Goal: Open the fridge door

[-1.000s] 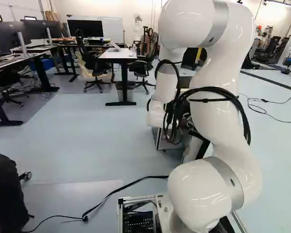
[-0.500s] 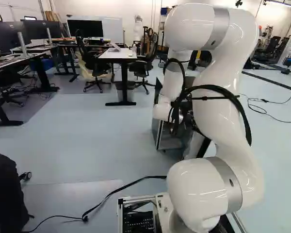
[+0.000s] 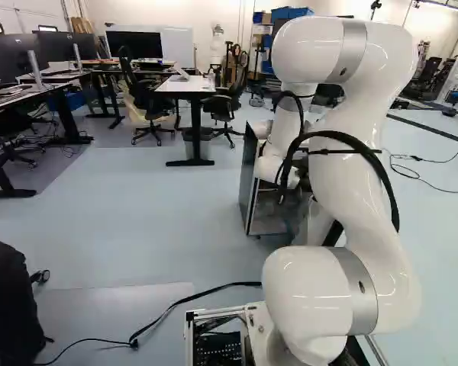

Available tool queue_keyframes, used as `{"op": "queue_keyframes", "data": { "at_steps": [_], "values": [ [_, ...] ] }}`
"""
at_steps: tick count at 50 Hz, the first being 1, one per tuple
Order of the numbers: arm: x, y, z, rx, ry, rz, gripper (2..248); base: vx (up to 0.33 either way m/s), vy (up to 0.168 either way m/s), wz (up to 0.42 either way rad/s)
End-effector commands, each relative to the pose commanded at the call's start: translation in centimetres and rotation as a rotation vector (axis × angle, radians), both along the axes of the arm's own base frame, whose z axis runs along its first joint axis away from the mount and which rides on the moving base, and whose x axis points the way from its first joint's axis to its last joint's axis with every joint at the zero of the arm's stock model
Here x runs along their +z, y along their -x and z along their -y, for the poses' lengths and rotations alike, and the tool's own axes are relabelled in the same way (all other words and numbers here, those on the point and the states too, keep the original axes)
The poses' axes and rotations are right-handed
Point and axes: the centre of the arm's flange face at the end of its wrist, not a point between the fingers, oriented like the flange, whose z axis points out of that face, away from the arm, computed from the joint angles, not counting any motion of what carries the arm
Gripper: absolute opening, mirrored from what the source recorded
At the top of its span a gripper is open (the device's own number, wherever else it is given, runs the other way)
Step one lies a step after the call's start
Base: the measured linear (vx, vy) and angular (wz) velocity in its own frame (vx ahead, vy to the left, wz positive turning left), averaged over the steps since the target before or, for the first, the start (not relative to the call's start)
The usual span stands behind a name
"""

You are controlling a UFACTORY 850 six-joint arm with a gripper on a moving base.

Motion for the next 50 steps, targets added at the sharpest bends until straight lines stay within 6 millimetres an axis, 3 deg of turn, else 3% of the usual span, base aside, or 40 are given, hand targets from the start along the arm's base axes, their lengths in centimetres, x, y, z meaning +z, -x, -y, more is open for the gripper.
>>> {"op": "queue_keyframes", "data": {
  "at_steps": [20, 50],
  "values": [
    [0.3, 0.7, 4.0, -0.065, 0.028, 0.003, 247, 0.000, 0.000, 0.000],
    [0.6, 0.4, 4.5, -0.024, 0.059, -0.004, 247, 0.000, 0.000, 0.000]
  ]
}}
